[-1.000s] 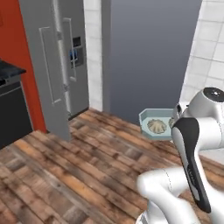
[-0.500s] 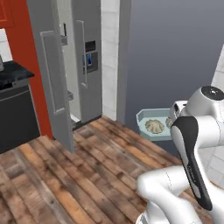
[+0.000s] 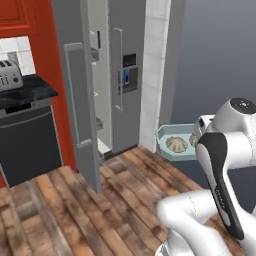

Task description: Place two dumplings into each of the tupperware containers and then place the containers in the fridge.

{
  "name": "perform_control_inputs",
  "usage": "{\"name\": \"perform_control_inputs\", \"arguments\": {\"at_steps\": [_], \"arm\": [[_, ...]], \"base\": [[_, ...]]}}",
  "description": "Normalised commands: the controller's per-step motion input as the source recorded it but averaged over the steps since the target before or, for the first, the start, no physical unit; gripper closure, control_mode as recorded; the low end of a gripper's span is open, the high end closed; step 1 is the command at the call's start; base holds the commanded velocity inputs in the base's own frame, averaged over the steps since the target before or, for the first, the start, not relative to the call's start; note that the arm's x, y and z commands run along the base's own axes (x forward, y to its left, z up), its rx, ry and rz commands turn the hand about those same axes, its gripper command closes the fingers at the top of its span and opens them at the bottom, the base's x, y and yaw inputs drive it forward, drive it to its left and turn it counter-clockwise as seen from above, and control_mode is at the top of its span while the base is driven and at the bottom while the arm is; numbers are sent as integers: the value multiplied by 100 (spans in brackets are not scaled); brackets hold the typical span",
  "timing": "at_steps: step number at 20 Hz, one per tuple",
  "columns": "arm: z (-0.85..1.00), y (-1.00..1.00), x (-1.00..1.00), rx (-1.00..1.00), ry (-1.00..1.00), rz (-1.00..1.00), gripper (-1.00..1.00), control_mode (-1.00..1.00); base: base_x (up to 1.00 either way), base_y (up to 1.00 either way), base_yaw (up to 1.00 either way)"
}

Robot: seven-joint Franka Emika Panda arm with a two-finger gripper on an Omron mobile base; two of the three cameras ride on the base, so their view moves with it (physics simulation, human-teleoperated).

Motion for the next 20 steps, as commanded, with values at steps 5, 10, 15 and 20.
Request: {"name": "perform_control_inputs", "arguments": {"at_steps": [5,10,15,20], "arm": [[0,0,0,0,0,0,100,100],[0,0,0,0,0,0,100,100],[0,0,0,0,0,0,100,100],[0,0,0,0,0,0,100,100]], "base": [[100,-25,29],[100,-48,28],[100,-61,32],[100,-65,34]]}}
